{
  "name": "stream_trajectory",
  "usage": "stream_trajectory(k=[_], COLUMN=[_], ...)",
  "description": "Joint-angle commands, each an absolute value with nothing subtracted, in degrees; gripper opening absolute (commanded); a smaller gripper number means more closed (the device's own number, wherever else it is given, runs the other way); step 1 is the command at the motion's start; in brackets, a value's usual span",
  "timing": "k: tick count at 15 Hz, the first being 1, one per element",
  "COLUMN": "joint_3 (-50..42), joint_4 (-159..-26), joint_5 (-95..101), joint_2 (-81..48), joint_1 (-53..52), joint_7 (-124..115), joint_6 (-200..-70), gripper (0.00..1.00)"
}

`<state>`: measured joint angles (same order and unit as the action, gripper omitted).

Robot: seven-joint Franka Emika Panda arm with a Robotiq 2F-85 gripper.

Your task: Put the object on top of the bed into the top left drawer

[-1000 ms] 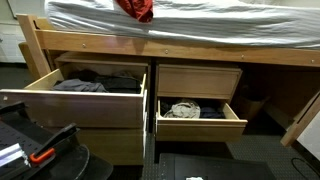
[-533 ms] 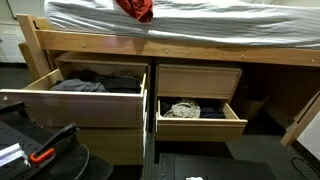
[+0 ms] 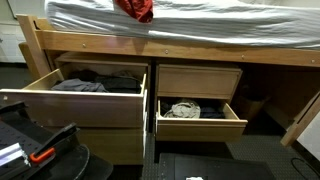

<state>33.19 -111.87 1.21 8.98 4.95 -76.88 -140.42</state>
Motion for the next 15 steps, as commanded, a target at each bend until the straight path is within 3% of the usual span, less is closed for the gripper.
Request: stream_trajectory(k=[1,7,10,12,15], joint_3=[24.41,12.07,4.97,3.1,3.18], joint_4=[-111.29,-105.07,-104.85,-104.67,-105.77], joint_5=[-0.76,-1.21,-15.65,-25.07,-22.97], joint_2=[13.6,12.25,6.6,3.65,4.05], joint_1=[-0.6,2.02,-0.87,-1.34,-0.63], joint_7=[-80.6,-85.89,-78.06,-74.58,-75.18], joint_6=[-136.46,-140.11,-143.16,-143.21,-142.71], gripper=[1.0,1.0,1.0,1.0,1.0])
